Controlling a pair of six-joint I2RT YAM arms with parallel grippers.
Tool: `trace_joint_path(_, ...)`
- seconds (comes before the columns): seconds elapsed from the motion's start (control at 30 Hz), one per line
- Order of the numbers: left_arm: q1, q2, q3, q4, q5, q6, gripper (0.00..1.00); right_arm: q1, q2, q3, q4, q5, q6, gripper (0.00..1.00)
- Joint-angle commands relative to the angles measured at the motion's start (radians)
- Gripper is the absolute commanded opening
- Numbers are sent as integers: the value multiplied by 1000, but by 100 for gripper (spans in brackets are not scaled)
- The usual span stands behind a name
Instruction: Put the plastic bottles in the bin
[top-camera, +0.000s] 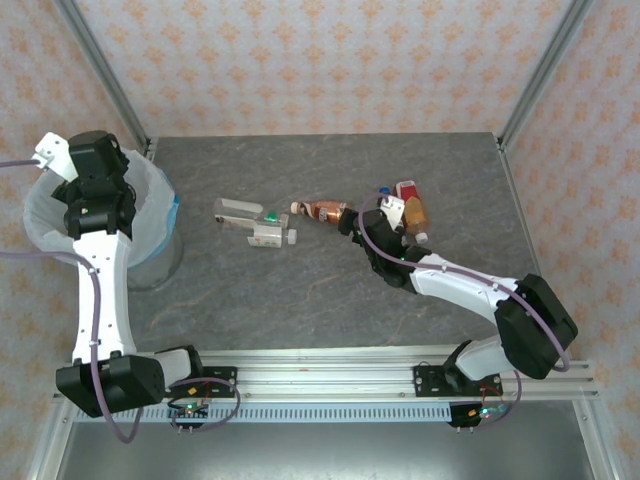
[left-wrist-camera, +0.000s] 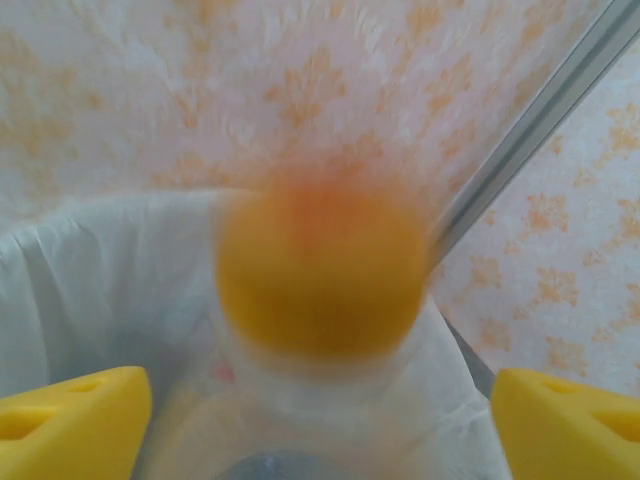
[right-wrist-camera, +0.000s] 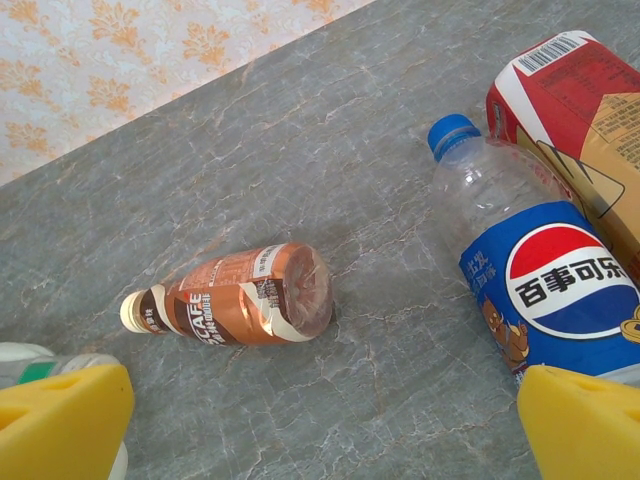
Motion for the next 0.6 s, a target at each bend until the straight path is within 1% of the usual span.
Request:
trace_joint_path(0.0, 4, 25, 45, -103, 54, -64, 96, -19, -23, -27, 36, -14, 6, 99)
trace_joint_path(0.1, 4, 43, 86, -129, 107, -55, 100, -30, -39, -46, 53, -21, 8, 99)
trace_joint_path(0.37, 4, 37, 145, -158, 252, -39, 100, -38, -68, -56, 22, 2, -22, 99)
trace_joint_path(0.47, -3, 9, 151, -166, 288, -39, 100, -38, -78, -64, 19, -3, -27, 99)
trace_joint_path(0.57, -41, -24, 156, -188, 288, -59, 100, -38, -91, -72, 20, -7, -34, 99)
